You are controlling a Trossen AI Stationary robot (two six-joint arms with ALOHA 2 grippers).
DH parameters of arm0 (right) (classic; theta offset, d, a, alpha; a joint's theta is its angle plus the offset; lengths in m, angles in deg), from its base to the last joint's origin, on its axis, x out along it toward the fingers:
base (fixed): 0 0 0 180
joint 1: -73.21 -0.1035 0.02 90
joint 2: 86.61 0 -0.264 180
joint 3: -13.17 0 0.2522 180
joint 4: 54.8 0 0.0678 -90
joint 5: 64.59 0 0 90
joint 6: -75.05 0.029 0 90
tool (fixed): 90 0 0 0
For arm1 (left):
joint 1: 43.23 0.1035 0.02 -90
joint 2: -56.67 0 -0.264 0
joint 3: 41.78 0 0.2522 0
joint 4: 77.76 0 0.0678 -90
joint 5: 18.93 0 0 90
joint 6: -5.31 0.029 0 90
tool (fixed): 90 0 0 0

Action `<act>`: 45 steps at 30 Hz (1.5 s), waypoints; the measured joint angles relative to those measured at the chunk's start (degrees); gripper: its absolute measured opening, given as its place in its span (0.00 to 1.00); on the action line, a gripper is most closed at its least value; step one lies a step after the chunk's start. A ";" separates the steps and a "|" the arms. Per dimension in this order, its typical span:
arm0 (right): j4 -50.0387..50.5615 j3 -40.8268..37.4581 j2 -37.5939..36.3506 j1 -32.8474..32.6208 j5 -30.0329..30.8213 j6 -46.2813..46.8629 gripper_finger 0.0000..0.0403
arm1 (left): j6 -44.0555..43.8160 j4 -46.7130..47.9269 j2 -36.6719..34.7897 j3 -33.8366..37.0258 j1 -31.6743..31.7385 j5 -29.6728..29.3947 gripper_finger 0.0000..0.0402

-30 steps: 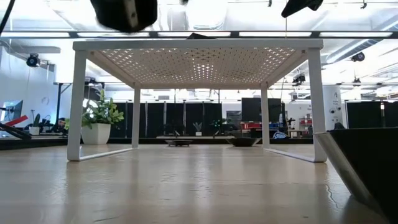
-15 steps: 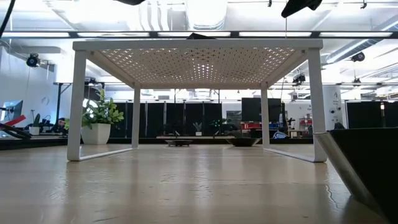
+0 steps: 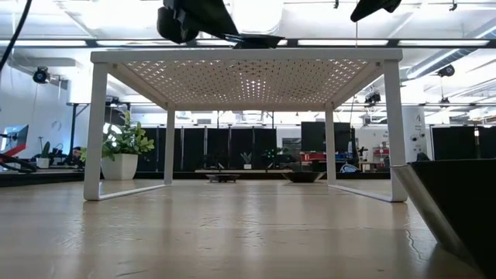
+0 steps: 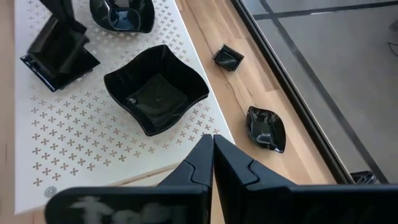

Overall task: Pick & Place Mini shaped plates
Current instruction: Stack the black square plate on top of the black square plate on the shelf

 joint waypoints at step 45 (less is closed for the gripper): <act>-0.13 0.00 0.00 0.00 0.02 -0.93 0.02 | 0.21 1.48 0.17 0.97 0.78 3.60 0.15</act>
